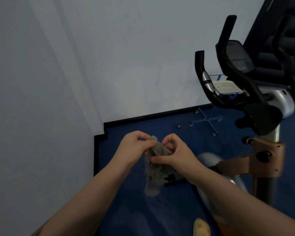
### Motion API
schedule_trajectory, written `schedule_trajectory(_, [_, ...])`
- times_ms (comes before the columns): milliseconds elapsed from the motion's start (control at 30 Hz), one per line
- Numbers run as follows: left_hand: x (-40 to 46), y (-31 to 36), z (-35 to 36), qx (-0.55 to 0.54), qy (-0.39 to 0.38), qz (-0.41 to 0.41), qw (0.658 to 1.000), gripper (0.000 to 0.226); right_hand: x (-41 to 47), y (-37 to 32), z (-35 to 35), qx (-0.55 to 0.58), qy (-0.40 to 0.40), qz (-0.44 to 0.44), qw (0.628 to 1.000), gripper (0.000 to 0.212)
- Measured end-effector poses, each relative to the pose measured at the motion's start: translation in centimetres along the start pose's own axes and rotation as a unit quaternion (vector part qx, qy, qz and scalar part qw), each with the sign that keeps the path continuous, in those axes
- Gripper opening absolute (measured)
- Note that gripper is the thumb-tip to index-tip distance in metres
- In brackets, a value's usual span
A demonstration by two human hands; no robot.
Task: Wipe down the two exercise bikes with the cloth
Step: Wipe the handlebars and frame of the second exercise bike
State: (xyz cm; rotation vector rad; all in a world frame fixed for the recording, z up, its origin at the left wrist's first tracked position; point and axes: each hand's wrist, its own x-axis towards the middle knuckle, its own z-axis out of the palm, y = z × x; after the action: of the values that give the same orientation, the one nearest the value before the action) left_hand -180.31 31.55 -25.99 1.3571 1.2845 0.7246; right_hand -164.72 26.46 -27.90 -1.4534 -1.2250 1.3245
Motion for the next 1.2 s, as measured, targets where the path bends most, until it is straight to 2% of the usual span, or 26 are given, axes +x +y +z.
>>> schedule_trajectory(100, [-0.4, 0.2, -1.3, -0.008, -0.073, 0.026, 0.997, 0.019, 0.1, -1.0, -0.6, -0.005, -0.016, -0.021, 1.000, 0.031])
schedule_trajectory(133, [-0.4, 0.0, -1.8, -0.013, -0.076, 0.026, 0.997, 0.026, 0.1, -1.5, -0.9, -0.004, -0.030, -0.019, 0.999, 0.028])
schedule_trajectory(200, [-0.1, -1.3, -2.8, -0.004, -0.043, 0.018, 0.999, 0.051, 0.2, -2.9, -1.8, 0.011, -0.066, -0.017, 0.998, 0.026])
schedule_trajectory(233, [0.0, -2.1, -3.1, 0.009, -0.059, 0.007, 0.998, 0.066, 0.3, -3.7, -2.2, 0.021, -0.086, -0.017, 0.996, 0.026])
schedule_trajectory(300, [0.0, -3.4, -3.0, 0.028, -0.192, -0.006, 0.981, 0.086, 0.5, -5.1, -3.0, 0.037, -0.124, -0.019, 0.991, 0.026])
schedule_trajectory(333, [0.0, -3.9, -2.6, 0.023, -0.258, -0.011, 0.966, 0.086, 0.7, -5.6, -3.2, 0.039, -0.139, -0.018, 0.989, 0.026])
schedule_trajectory(400, [0.0, -4.5, -1.7, 0.011, -0.309, -0.018, 0.951, 0.067, 1.1, -6.2, -3.8, 0.018, -0.150, -0.015, 0.988, 0.029])
schedule_trajectory(500, [0.0, -5.1, -1.0, -0.009, -0.315, -0.012, 0.949, 0.042, 1.6, -6.5, -4.8, -0.057, -0.126, -0.016, 0.990, 0.035])
schedule_trajectory(633, [-0.3, -6.0, -0.4, -0.072, -0.313, -0.038, 0.946, 0.046, 2.0, -6.1, -6.2, -0.149, -0.007, -0.054, 0.987, 0.034])
schedule_trajectory(700, [-0.4, -6.3, -0.2, -0.092, -0.306, -0.065, 0.945, 0.045, 1.9, -5.6, -6.0, -0.196, 0.055, -0.093, 0.975, 0.034])
schedule_trajectory(767, [-0.3, -6.7, 0.0, -0.121, -0.288, -0.098, 0.945, 0.042, 1.3, -5.0, -5.3, -0.234, 0.084, -0.142, 0.958, 0.032])
schedule_trajectory(867, [-0.1, -6.9, 0.0, -0.238, -0.252, -0.152, 0.926, 0.038, -0.9, -4.2, -3.7, -0.301, 0.052, -0.228, 0.925, 0.031])
schedule_trajectory(1000, [0.1, -6.5, -1.2, -0.437, -0.252, -0.167, 0.847, 0.052, -4.1, -2.0, -1.6, -0.427, -0.041, -0.304, 0.851, 0.036])
schedule_trajectory(1033, [0.1, -6.2, -1.5, -0.444, -0.257, -0.156, 0.844, 0.055, -4.7, -1.3, -1.3, -0.453, -0.066, -0.312, 0.833, 0.039])
schedule_trajectory(1100, [0.1, -5.5, -1.6, -0.380, -0.240, -0.123, 0.885, 0.047, -5.3, -0.2, -1.1, -0.474, -0.119, -0.304, 0.818, 0.047])
schedule_trajectory(1133, [0.1, -5.2, -1.5, -0.333, -0.218, -0.112, 0.911, 0.043, -5.5, 0.2, -1.2, -0.458, -0.143, -0.294, 0.827, 0.049])
schedule_trajectory(1200, [0.0, -5.2, -1.2, -0.257, -0.177, -0.091, 0.946, 0.049, -5.7, 0.6, -1.4, -0.369, -0.135, -0.279, 0.876, 0.044])
